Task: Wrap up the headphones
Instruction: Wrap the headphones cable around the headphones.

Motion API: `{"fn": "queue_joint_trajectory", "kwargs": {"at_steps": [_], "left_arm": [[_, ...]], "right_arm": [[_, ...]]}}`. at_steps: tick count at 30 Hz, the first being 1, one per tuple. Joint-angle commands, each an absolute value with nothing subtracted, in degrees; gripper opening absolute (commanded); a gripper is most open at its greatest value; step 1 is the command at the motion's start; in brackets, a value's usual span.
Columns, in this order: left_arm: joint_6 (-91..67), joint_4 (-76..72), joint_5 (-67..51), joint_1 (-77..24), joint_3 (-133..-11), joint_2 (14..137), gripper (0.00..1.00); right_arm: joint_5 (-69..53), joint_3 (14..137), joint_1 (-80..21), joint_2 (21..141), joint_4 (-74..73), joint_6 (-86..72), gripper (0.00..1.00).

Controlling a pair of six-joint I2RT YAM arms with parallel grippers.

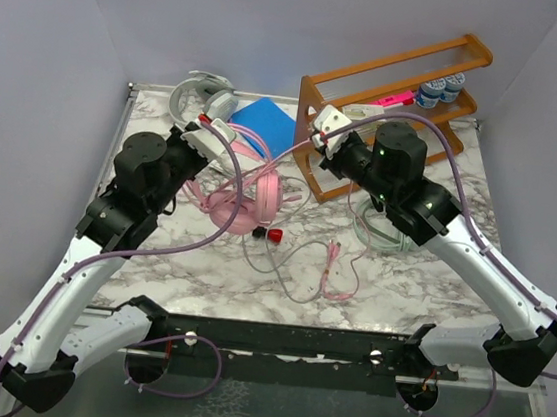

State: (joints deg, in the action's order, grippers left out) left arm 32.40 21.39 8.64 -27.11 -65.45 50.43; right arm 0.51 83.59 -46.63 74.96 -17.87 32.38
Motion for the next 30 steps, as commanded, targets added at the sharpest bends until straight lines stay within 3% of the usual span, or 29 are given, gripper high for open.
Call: {"fn": "queue_joint_trajectory", "kwargs": {"at_steps": [1,19,30], "left_arm": [[26.0,20.2,5.4,-26.9,-69.9,48.7,0.00],[14.2,24.3,-6.7,-26.9,-78.9,50.2,0.00],[6.4,21.1,-9.0,-26.9,-81.5,50.9,0.00]], "right_arm": [[-6.0,79.7,-42.4,72.8,-10.6,29.7,0.03],[-32.9,64.9,-24.3,76.7,9.0,11.8,0.03],[-43.5,62.9,-21.9,82.5,14.5,4.3,0.07]]}}
